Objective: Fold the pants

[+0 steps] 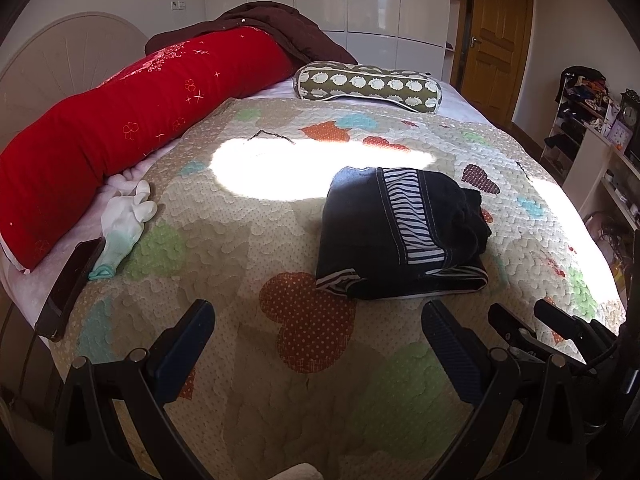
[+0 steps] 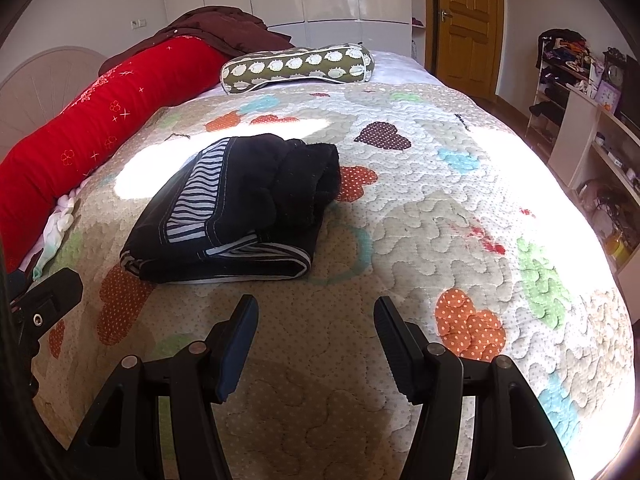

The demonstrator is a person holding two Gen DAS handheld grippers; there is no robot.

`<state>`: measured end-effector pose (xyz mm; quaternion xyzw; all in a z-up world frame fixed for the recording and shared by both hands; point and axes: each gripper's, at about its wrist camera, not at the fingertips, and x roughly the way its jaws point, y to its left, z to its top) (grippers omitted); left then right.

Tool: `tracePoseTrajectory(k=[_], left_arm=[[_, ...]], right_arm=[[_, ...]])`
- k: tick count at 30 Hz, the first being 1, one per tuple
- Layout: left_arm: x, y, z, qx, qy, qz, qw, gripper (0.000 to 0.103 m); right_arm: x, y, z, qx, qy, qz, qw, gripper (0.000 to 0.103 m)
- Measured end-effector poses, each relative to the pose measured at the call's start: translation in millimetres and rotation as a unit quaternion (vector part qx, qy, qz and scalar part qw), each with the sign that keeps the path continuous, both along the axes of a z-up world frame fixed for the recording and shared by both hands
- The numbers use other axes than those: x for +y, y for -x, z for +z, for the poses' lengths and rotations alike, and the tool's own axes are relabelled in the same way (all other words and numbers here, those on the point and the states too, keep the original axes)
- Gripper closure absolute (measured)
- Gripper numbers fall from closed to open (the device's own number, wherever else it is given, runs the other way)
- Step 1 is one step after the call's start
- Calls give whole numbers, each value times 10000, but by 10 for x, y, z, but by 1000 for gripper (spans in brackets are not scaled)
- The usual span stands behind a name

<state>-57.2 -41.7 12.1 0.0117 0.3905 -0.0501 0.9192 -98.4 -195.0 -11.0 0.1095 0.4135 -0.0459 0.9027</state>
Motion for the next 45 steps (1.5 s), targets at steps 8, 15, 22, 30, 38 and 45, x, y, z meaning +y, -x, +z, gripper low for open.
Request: tracePoseTrajectory(k=[8,15,22,30,38,45], left_arm=[[4,-2,-19,9,5,3,10000,0],[-3,3,-21,27,22,-3,10000,0],[-1,-4,-51,67,36,48,10000,0],[-42,19,-38,34,-34,23,10000,0],[-93,43,-29,27,-135,-43,9999,0],[-95,54,-21,30,-140,-36,9999,0]], right_arm=[[20,15,14,-47,77,-2,10000,38],[11,20,20,-58,128,-12,9999,38],[44,13,25,-38,404,-47,9992,38],[47,84,119,-294,977,-286,9944,38],[5,161,228,-526,1357,-433,9884,35],[-5,147,208,-484,1385,-417,9883,35]])
